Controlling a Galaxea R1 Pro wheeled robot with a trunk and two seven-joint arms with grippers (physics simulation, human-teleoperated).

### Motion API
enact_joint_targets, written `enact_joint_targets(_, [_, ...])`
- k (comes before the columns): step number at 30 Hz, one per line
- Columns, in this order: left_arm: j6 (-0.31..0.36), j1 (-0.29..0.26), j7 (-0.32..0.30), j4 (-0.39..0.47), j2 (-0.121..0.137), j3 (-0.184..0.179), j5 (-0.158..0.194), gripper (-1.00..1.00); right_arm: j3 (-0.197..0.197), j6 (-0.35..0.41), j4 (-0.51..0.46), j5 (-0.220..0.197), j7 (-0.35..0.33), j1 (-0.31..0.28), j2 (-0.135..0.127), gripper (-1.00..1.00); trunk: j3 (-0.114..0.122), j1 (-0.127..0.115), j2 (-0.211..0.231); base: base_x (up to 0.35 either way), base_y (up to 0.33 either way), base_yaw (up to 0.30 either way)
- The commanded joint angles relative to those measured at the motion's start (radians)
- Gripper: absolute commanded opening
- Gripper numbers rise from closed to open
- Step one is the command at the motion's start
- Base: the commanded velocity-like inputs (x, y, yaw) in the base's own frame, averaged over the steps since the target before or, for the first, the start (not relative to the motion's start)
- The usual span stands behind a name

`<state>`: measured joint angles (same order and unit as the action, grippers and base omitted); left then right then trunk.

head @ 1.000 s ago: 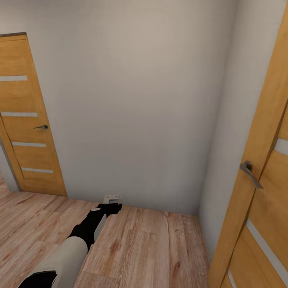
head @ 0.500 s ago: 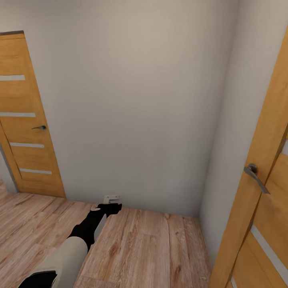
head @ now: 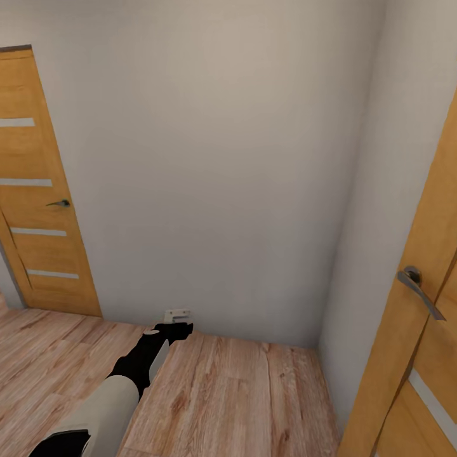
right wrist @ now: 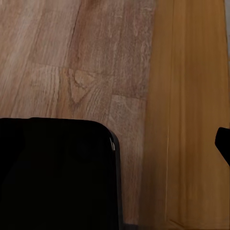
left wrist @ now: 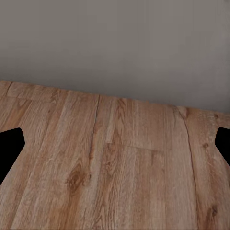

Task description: Move the two storage containers from the living room to the garage. In the garage, place one container on the floor and stack the other container on top of it (either order is fine).

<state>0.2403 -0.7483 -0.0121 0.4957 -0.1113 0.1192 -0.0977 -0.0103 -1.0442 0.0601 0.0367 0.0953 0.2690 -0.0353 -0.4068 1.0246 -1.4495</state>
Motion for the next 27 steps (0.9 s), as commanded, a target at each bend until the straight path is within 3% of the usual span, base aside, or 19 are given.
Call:
enact_joint_targets(1, [0.005,0.000,-0.002,0.002,-0.002,0.007,-0.010,1.00,0.000,-0.003,0.001,0.005,0.006,-0.001,0.000,1.00,-0.001,0.000,0.000,0.170,0.000,0.000])
enact_joint_targets(14, [0.005,-0.001,-0.002,0.002,-0.001,0.007,-0.010,1.00,0.000,-0.003,0.001,0.005,0.006,-0.001,0.000,1.00,-0.001,0.000,0.000,0.029,0.000,0.000])
enact_joint_targets(27, [0.005,-0.001,0.000,0.002,-0.001,0.007,-0.010,1.00,0.000,-0.003,0.001,0.005,0.006,-0.001,0.000,1.00,-0.001,0.000,0.000,0.119,0.000,0.000])
